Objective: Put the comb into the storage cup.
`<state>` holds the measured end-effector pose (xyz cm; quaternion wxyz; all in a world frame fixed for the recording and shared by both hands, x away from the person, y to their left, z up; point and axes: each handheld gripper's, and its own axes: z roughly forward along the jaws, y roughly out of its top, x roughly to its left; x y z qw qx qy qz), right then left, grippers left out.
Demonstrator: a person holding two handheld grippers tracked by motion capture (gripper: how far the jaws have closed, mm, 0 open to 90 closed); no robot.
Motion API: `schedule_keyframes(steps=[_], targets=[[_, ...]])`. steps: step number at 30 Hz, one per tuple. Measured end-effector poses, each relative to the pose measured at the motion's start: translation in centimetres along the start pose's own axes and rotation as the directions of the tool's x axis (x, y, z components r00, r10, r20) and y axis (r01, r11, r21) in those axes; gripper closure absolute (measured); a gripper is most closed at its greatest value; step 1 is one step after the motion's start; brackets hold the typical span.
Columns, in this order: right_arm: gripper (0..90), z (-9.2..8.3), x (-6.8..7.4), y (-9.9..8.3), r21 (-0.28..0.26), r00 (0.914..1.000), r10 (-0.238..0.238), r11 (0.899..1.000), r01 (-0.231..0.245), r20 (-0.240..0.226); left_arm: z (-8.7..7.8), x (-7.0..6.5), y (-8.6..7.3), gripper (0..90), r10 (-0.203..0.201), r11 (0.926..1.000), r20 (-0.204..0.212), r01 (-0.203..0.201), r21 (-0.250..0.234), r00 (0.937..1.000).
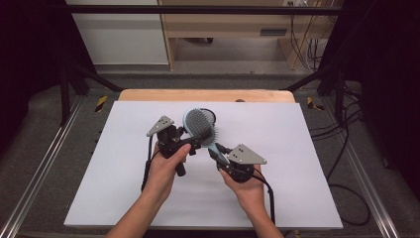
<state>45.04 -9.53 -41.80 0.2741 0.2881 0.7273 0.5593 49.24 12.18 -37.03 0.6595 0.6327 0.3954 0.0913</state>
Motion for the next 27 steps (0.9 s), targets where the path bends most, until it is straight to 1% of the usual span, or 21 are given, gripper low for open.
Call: schedule_keyframes(steps=[3, 6, 7, 8, 10, 11, 13, 16, 18, 22, 27], targets=[[69.5, 0.06, 0.03, -0.05, -0.001, 1.0, 0.002, 1.0, -0.002, 0.0, 0.14, -0.1, -0.07, 24.2, 0.002, 1.0, 0.003, -0.002, 0.0, 1.0], [69.5, 0.06, 0.05, -0.04, 0.0, 1.0, 0.005, 1.0, -0.005, 0.001, 0.21, -0.13, -0.13, 25.3, -0.008, 0.9999, 0.001, 0.008, -0.007, 1.0], [69.5, 0.08, 0.05, -0.05, -0.001, 1.0, 0.004, 1.0, -0.004, 0.001, 0.21, -0.15, -0.13, 26.7, -0.012, 0.9999, 0.001, 0.012, -0.009, 0.9999], [69.5, 0.07, 0.1, -0.05, 0.0, 1.0, 0.004, 1.0, -0.004, 0.002, 0.21, -0.16, -0.12, 30.6, -0.015, 0.9998, 0.001, 0.015, -0.011, 0.9999], [69.5, 0.06, 0.1, -0.05, -0.004, 1.0, 0.006, 1.0, -0.006, 0.003, 0.2, -0.19, -0.11, 33.5, -0.023, 0.9996, -0.002, 0.023, -0.017, 0.9997], [69.5, 0.06, 0.1, -0.05, -0.004, 1.0, 0.006, 1.0, -0.006, 0.003, 0.2, -0.19, -0.11, 33.5, -0.026, 0.9995, -0.005, 0.026, -0.018, 0.9997], [69.5, 0.04, 0.03, -0.05, -0.005, 1.0, 0.009, 1.0, -0.009, 0.001, 0.19, -0.16, -0.13, 37.3, -0.031, 0.9994, -0.009, 0.031, -0.016, 0.9995], [69.5, 0.05, -0.08, -0.12, -0.001, 0.9998, 0.018, 1.0, -0.018, -0.005, 0.23, -0.14, -0.21, 40.0, -0.05, 0.9985, 0.007, 0.05, -0.023, 0.9987], [69.5, 0.15, -0.09, -0.24, 0.011, 0.9999, 0.015, 1.0, -0.015, -0.004, 0.3, -0.36, -0.31, 42.1, -0.043, 0.9988, 0.0, 0.043, -0.024, 0.9991], [69.6, 0.23, -0.03, -0.28, 0.018, 0.9998, 0.017, 1.0, -0.017, -0.003, 0.35, -0.59, -0.34, 44.2, -0.048, 0.9985, -0.008, 0.048, -0.028, 0.9988], [69.5, 0.3, -0.12, -0.35, 0.03, 0.9998, 0.018, 0.999, -0.018, -0.003, 0.47, -0.8, -0.45, 46.8, -0.046, 0.9986, -0.007, 0.046, -0.028, 0.9989]])
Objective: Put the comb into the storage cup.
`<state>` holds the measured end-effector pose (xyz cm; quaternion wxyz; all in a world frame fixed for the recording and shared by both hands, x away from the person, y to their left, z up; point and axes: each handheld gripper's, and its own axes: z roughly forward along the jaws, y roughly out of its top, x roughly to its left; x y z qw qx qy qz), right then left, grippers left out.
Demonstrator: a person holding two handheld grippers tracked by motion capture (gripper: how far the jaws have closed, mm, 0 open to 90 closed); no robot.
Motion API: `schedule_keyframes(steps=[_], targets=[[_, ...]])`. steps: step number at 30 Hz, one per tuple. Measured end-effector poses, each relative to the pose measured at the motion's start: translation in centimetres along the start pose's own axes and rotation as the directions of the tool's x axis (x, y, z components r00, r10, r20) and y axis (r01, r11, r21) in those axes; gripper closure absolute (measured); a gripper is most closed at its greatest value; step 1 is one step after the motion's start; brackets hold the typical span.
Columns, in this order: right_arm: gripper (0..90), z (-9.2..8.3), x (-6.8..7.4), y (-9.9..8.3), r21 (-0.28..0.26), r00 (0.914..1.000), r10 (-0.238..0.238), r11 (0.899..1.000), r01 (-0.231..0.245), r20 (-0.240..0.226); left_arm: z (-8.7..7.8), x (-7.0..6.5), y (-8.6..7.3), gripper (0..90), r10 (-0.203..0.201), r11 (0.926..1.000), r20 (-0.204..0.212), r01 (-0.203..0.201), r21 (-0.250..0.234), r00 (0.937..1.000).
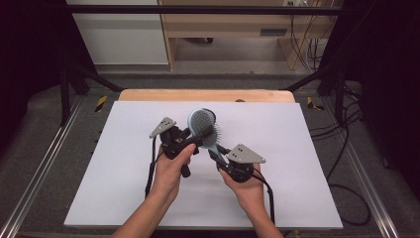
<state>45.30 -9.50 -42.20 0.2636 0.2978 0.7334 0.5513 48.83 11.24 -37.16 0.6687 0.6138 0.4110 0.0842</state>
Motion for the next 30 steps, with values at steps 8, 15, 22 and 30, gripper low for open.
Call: schedule_keyframes(steps=[8, 15, 22, 30], targets=[[69.6, 0.2, -0.2, -0.2, 0.02, 1.0, 0.005, 1.0, -0.005, 0.002, 0.2, 0.0, -0.2, 49.6, -0.014, 0.9999, 0.001, 0.014, 0.004, 0.9999], [69.6, 0.3, -0.3, -0.3, 0.031, 0.9999, 0.012, 0.999, -0.012, -0.001, 0.4, 0.1, -0.3, 50.6, -0.021, 0.9997, 0.008, 0.021, 0.013, 0.9997], [69.0, 0.4, -0.6, -0.4, 0.037, 0.9997, 0.021, 0.999, -0.021, -0.011, 0.5, 0.2, -0.4, 51.2, -0.017, 0.9998, 0.03, 0.017, 0.01, 0.9994], [35.1, 0.3, -1.3, -0.6, 0.038, 0.9977, 0.068, 0.997, -0.068, -0.003, 0.4, 0.5, -0.2, 51.2, 0.006, 1.0, 0.011, -0.006, -0.005, 0.9999]])
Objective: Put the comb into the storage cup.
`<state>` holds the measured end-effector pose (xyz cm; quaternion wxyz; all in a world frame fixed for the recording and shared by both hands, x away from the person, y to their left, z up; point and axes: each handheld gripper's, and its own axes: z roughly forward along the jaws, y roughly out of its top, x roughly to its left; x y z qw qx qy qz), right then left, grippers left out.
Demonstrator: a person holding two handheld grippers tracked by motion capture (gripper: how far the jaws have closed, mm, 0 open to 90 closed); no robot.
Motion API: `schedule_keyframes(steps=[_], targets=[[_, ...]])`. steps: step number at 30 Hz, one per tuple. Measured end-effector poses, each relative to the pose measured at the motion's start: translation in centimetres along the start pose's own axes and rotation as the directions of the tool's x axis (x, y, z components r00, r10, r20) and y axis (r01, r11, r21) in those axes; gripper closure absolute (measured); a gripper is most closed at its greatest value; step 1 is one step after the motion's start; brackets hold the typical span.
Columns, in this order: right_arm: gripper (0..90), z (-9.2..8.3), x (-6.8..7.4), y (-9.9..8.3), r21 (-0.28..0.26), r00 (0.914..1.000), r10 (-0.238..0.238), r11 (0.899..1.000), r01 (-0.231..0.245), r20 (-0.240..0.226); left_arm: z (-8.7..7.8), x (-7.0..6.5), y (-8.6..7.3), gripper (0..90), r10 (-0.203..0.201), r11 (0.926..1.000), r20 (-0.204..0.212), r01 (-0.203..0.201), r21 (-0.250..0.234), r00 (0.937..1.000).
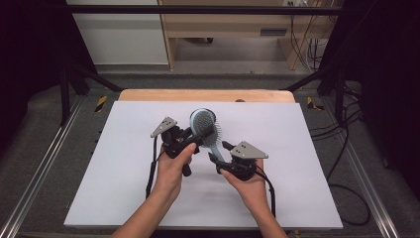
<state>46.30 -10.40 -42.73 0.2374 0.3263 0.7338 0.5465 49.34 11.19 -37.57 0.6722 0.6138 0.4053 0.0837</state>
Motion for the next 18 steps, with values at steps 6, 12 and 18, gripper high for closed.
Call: schedule_keyframes(steps=[6, 12, 18], targets=[[18.7, -0.3, -0.4, 0.0, 0.013, 0.9997, 0.02, 1.0, -0.02, -0.014, -0.3, 0.0, 0.3, 51.1, 0.032, 0.9994, -0.013, -0.032, -0.012, 0.9994], [5.0, -1.1, -0.4, 0.2, 0.022, 0.9998, 0.006, 1.0, -0.006, -0.02, -0.9, 0.0, 1.2, 51.1, 0.069, 0.9966, -0.028, -0.071, -0.043, 0.9972], [6.2, -2.1, -1.6, -0.6, 0.065, 0.9997, 0.022, 0.998, -0.022, 0.005, -1.6, -0.1, 2.3, 51.0, 0.097, 0.9929, -0.033, -0.099, -0.065, 0.9947]])
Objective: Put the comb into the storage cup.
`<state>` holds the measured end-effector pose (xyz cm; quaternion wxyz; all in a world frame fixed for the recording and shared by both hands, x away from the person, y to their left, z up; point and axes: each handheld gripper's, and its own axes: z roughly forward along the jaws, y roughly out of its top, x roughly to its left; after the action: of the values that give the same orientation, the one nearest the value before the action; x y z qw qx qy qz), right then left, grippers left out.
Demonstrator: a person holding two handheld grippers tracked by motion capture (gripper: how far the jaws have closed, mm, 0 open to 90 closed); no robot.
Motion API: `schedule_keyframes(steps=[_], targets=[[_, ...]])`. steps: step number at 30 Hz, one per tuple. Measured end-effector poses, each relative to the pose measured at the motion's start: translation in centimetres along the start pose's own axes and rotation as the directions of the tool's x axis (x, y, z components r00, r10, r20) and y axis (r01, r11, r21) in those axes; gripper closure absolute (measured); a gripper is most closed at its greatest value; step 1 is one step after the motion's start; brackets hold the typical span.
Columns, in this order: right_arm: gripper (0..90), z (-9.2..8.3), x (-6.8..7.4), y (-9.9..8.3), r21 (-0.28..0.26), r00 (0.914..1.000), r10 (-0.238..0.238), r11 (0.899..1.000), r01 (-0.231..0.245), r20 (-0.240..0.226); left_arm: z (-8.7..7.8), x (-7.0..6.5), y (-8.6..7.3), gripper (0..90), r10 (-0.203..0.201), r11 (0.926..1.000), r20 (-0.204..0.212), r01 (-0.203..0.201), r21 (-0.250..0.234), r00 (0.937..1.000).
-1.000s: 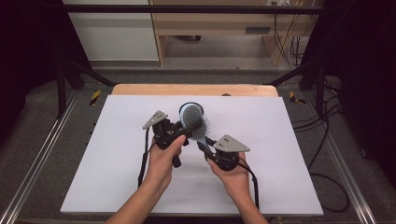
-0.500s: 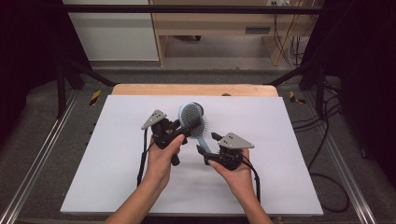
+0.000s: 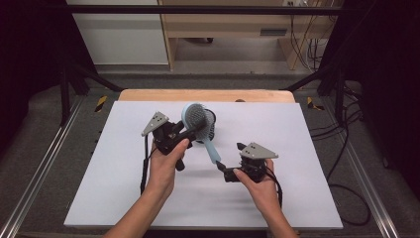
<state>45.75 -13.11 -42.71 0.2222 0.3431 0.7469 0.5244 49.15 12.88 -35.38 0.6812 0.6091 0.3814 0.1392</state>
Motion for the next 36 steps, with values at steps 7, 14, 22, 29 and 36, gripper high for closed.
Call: schedule_keyframes(steps=[7, 14, 22, 29, 36], targets=[[5.8, -3.8, -2.2, -1.5, -0.006, 0.9965, 0.004, 1.0, -0.004, 0.084, -0.2, -0.3, 1.3, 51.0, 0.055, 0.9981, -0.017, -0.055, -0.028, 0.9983], [4.2, -5.9, -3.9, -3.9, -0.059, 0.9879, 0.061, 0.997, -0.053, 0.143, 0.3, 0.0, 2.4, 50.9, 0.05, 0.998, -0.026, -0.051, -0.037, 0.9984], [4.6, -7.0, -4.7, -4.2, -0.113, 0.9808, 0.082, 0.992, -0.063, 0.177, 0.9, 0.4, 3.6, 50.9, 0.058, 0.9962, -0.058, -0.062, -0.062, 0.9966], [4.7, -7.0, -4.5, -4.1, -0.131, 0.9793, 0.107, 0.988, -0.085, 0.172, 1.3, 0.7, 5.4, 50.9, 0.057, 0.9929, -0.075, -0.065, -0.1, 0.9955], [4.3, -7.0, -4.6, -4.1, -0.124, 0.9747, 0.094, 0.99, -0.07, 0.203, 1.9, 0.6, 6.2, 50.8, 0.083, 0.9884, -0.101, -0.095, -0.119, 0.9914]])
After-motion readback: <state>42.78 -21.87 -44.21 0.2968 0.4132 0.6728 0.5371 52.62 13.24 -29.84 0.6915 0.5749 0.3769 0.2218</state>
